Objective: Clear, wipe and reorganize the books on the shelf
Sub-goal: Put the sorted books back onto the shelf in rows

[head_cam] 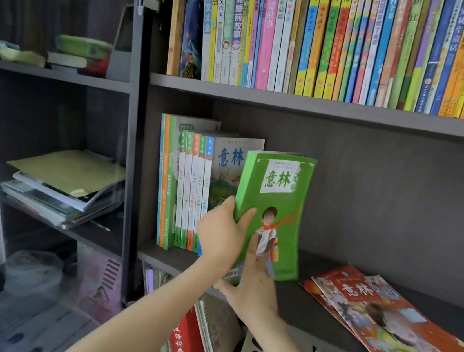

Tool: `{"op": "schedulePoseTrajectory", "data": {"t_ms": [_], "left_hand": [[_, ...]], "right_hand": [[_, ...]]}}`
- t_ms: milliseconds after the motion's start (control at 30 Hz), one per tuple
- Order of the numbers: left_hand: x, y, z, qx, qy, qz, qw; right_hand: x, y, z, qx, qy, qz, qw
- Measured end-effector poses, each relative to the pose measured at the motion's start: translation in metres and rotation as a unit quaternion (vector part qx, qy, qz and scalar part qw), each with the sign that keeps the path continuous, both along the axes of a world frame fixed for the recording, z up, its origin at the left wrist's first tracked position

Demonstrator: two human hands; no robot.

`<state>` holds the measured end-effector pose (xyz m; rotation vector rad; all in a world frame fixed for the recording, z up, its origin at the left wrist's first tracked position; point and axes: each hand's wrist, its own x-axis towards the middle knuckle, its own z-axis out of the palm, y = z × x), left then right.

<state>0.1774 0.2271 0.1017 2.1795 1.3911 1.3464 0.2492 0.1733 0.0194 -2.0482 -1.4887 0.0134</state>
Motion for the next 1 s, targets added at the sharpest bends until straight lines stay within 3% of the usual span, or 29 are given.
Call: {"op": "schedulePoseTrajectory", "data": {"t_ms": [100,300,533,700,833,1000], "left_hand": [[-0.006,0.008,0.000,0.021,0.021,-0.024,0.999],[-0.026,0.041,0.006,-0.027,0.039,-0.060,0.997],[-0.045,0.082,0.003,-0.116,0.186,-0.055,0.974],[-0.041,0.092,-0.004,-0.171,0.178,-0.060,0.967],[-0.044,0.090,-0.004,-0.160,0.084,-0.086,0.980],[-0.048,0.074,-0.003,-0.167,0.137,-0.068,0.974]], "right_hand": [[-0.009,0.023,-0.002,-0.008,0.043,0.027,0.999],[-0.005,0.052,0.009,-0.038,0.098,0.112,0.988],[-0.008,0.090,0.014,-0.071,0.084,0.109,0.988],[-0.009,0.101,0.012,-0.071,0.097,0.093,0.988],[-0.010,0.099,0.019,-0.071,0.102,0.102,0.987],[-0.012,0.062,0.028,-0.069,0.061,0.061,0.994]]}}
